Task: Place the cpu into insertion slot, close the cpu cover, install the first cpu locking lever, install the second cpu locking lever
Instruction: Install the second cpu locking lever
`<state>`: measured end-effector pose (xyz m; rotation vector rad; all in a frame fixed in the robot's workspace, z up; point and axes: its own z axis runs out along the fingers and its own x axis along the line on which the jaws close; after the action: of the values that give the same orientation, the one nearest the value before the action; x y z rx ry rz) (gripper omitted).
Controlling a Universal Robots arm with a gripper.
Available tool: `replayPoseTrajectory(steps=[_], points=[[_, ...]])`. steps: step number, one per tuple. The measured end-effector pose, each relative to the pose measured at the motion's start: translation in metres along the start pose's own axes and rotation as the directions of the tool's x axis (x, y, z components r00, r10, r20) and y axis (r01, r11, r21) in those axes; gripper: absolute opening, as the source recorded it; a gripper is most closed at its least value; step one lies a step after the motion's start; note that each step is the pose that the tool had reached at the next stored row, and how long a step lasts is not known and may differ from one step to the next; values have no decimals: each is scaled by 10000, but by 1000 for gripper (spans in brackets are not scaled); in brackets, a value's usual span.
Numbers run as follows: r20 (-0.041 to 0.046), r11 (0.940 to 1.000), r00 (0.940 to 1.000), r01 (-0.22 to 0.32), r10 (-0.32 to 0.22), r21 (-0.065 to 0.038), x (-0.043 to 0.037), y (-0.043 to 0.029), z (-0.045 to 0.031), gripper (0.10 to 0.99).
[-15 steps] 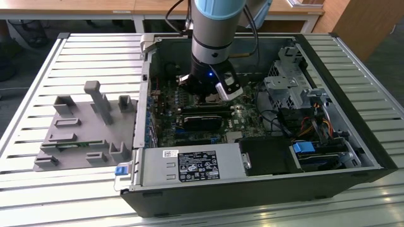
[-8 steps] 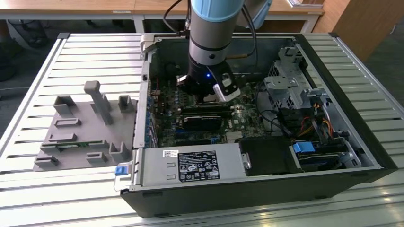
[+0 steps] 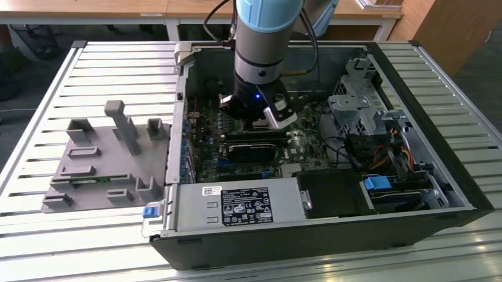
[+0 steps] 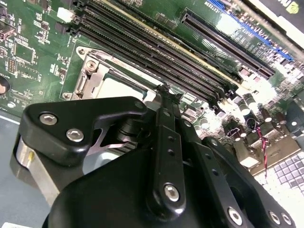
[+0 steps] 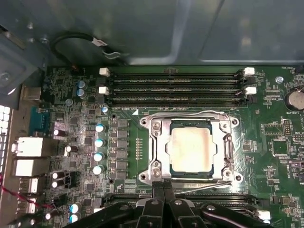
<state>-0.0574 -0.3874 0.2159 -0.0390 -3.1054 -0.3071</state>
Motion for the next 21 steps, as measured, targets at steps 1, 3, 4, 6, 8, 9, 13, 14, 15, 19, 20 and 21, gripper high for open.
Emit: replayPoseTrajectory(steps=[1, 3, 4, 6, 8, 9, 13, 14, 15, 19, 20, 21], points=[[5, 10000, 10000, -26, 26, -42, 0, -4, 3, 106], [5, 9999, 10000, -41, 41, -131, 5, -19, 5, 106], [5, 9998, 10000, -45, 45, -180, 9, -27, 6, 106], [3, 9996, 10000, -50, 50, -285, 22, -38, 9, 106], [1, 9993, 10000, -53, 53, -361, 39, -47, 21, 106], [3, 9993, 10000, -54, 54, -378, 42, -49, 33, 106], [3, 9992, 10000, -66, 66, -398, 47, -61, 86, 106], [4, 9992, 10000, -69, 70, -402, 48, -64, 98, 106], [4, 9991, 10000, -72, 72, -409, 50, -67, 111, 106], [2, 9989, 10000, -78, 78, -469, 66, -80, 149, 106], [1, 9987, 10000, -76, 76, -502, 71, -88, 152, 106], [1, 9986, 10000, -77, 77, -528, 75, -96, 154, 106]])
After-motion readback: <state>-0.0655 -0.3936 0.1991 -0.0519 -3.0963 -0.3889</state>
